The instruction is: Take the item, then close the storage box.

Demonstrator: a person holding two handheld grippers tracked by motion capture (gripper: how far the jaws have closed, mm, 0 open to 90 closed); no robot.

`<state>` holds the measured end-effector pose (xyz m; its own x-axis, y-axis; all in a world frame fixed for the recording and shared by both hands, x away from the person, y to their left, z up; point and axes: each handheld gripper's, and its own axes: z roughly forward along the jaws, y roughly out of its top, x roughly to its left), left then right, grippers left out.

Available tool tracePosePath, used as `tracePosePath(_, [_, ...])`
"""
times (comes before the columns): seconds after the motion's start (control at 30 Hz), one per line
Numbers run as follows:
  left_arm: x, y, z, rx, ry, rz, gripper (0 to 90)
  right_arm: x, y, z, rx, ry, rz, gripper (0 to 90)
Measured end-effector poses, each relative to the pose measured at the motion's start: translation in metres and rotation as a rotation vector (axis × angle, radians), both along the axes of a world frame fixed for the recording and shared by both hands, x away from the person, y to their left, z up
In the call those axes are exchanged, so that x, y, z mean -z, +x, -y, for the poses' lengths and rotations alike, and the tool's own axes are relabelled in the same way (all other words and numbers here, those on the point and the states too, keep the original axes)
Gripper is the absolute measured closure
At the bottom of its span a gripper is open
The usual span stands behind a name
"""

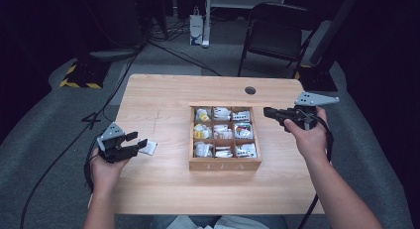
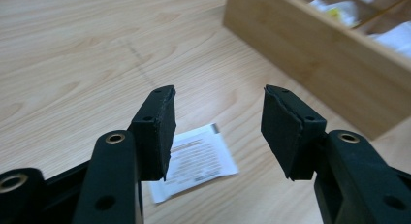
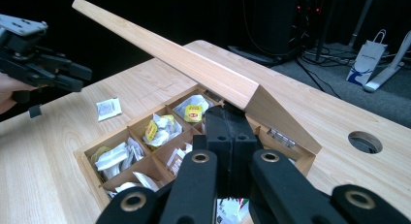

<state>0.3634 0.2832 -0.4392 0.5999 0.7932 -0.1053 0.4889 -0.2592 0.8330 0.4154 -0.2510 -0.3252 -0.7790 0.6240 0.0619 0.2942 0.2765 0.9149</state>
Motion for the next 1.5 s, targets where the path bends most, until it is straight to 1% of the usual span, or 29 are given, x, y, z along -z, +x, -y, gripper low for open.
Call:
tracePosePath(0.07, [-0.005,-0.009,0.006,0.025,-0.009,0.019,44.6,0.0,0.0,0.0,-0.001,-0.001,-0.002,90.0])
tracePosePath(0.13, [-0.008,-0.018,0.012,0.055,0.003,0.041,44.1,0.0,0.0,0.0,0.0,-0.003,-0.003,90.0])
tracePosePath(0.2, [-0.009,-0.024,0.017,0.075,-0.012,0.04,43.8,-0.001,0.0,0.0,0.001,-0.005,-0.005,90.0])
tracePosePath(0.3, [-0.007,-0.032,0.028,0.128,-0.015,0.045,42.9,-0.001,0.0,-0.001,0.001,-0.014,-0.007,90.0])
tracePosePath(0.33, [-0.006,-0.033,0.031,0.145,-0.007,0.053,42.4,-0.001,-0.001,-0.001,0.002,-0.017,-0.009,90.0])
tracePosePath(0.4, [-0.005,-0.037,0.036,0.165,-0.01,0.055,41.9,-0.001,-0.001,0.0,-0.001,-0.017,-0.014,90.0])
tracePosePath(0.43, [-0.005,-0.038,0.039,0.178,-0.019,0.051,41.9,-0.001,-0.001,0.0,-0.001,-0.017,-0.014,90.0])
tracePosePath(0.47, [-0.004,-0.04,0.042,0.192,-0.016,0.052,41.9,-0.001,-0.001,0.0,-0.003,-0.016,-0.017,90.0])
tracePosePath(0.6, [-0.002,-0.046,0.052,0.217,-0.005,0.041,41.7,-0.001,-0.002,0.0,-0.006,-0.02,-0.025,90.0])
tracePosePath(0.63, [-0.001,-0.047,0.053,0.218,0.004,0.037,41.8,-0.001,-0.002,0.0,-0.007,-0.024,-0.027,90.0])
tracePosePath(0.67, [0.0,-0.05,0.056,0.221,0.003,0.013,42.3,-0.001,-0.002,0.0,-0.008,-0.026,-0.03,90.0])
tracePosePath(0.7, [0.002,-0.051,0.057,0.222,0.007,0.003,42.5,-0.001,-0.003,0.0,-0.009,-0.03,-0.036,90.0])
tracePosePath(0.8, [0.011,-0.055,0.061,0.216,-0.005,-0.015,42.6,0.0,-0.004,0.001,-0.014,-0.036,-0.051,90.0])
tracePosePath(0.83, [0.017,-0.056,0.062,0.21,-0.003,-0.016,42.6,0.0,-0.005,0.001,-0.015,-0.04,-0.055,90.0])
tracePosePath(0.9, [0.024,-0.058,0.062,0.197,0.014,-0.015,42.9,0.0,-0.005,0.001,-0.015,-0.042,-0.064,90.0])
tracePosePath(0.97, [0.03,-0.06,0.061,0.181,0.004,-0.016,43.0,0.0,-0.006,0.001,-0.012,-0.043,-0.073,90.0])
tracePosePath(1.0, [0.032,-0.06,0.06,0.173,0.009,-0.017,42.8,0.001,-0.007,0.001,-0.013,-0.044,-0.078,90.0])
tracePosePath(1.03, [0.034,-0.061,0.06,0.163,0.024,-0.013,42.7,0.001,-0.007,0.001,-0.014,-0.045,-0.083,90.0])
tracePosePath(1.1, [0.037,-0.063,0.06,0.157,0.03,-0.024,42.6,0.001,-0.007,0.001,-0.017,-0.048,-0.089,90.0])
tracePosePath(1.17, [0.04,-0.064,0.06,0.158,0.04,-0.026,42.3,0.001,-0.007,0.002,-0.019,-0.049,-0.099,90.0])
tracePosePath(1.27, [0.044,-0.064,0.061,0.159,0.046,-0.045,42.2,0.001,-0.008,0.001,-0.021,-0.052,-0.108,90.0])
tracePosePath(1.33, [0.046,-0.063,0.061,0.16,0.065,-0.05,42.2,0.002,-0.009,0.001,-0.02,-0.055,-0.117,90.0])
tracePosePath(1.37, [0.048,-0.062,0.06,0.155,0.084,-0.046,42.2,0.002,-0.009,0.001,-0.021,-0.057,-0.121,90.0])
tracePosePath(1.47, [0.05,-0.062,0.06,0.145,0.082,-0.053,42.3,0.002,-0.01,0.001,-0.023,-0.067,-0.139,90.0])
tracePosePath(1.5, [0.05,-0.061,0.06,0.142,0.083,-0.054,42.3,0.002,-0.01,0.001,-0.023,-0.068,-0.152,90.0])
